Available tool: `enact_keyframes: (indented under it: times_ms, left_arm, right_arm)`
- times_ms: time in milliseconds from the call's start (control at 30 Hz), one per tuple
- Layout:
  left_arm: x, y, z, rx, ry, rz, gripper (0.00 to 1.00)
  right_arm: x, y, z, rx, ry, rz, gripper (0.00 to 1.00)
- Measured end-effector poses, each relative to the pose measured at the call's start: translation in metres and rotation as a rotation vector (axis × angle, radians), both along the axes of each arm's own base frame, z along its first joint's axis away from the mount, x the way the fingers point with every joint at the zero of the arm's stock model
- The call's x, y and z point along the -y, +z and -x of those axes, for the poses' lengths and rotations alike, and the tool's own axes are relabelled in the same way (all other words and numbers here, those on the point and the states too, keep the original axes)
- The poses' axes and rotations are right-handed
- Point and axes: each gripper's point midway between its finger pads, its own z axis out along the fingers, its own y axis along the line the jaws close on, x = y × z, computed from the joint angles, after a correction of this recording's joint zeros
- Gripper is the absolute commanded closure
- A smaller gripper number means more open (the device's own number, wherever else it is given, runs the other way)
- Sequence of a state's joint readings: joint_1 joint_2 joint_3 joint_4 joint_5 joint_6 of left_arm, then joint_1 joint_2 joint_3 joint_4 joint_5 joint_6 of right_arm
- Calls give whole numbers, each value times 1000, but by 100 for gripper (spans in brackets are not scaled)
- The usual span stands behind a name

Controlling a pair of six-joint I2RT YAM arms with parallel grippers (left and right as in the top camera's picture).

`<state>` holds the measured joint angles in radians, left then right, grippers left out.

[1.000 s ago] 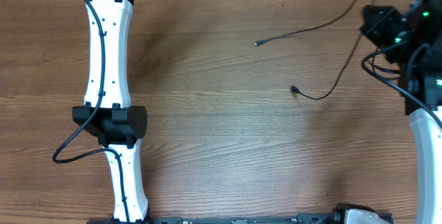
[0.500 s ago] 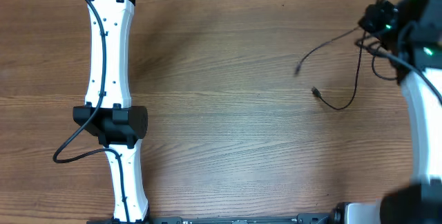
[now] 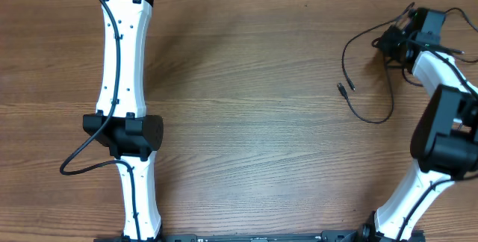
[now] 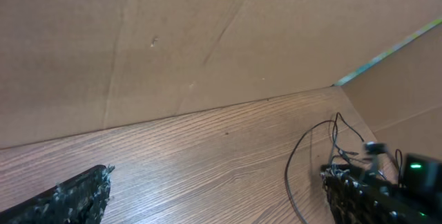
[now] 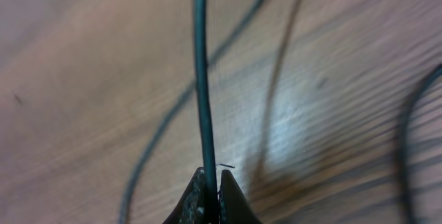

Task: Untangle cables

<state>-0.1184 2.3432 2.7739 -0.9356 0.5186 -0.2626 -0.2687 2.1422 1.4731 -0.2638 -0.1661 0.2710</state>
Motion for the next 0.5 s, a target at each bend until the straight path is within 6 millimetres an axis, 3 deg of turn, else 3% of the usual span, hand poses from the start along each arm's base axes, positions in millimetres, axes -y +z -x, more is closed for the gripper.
enact_keyframes:
  times_ms: [133,267,300,367,400,500]
  left_arm:
    - [2,0,0,-8,3,10,0]
    - [2,1,0,-6,7,16,0]
    - [2,2,0,-6,7,17,0]
    - [2,2,0,-7,8,19,0]
    - [2,1,0,-8,8,19,0]
    - [3,2,0,-7,7,19,0]
  right_arm:
    - [-29,-24,2,-35,86,-95,96]
    - [-74,-20,-6,-8,194,-139,96]
    - [-85,-19,-7,-8,214,-140,86]
    - [-104,-21,-7,-17,248,-132,11]
    - [-113,-22,-6,-28,258,-128,0]
    - [-126,-26,0,-62,279,-125,0]
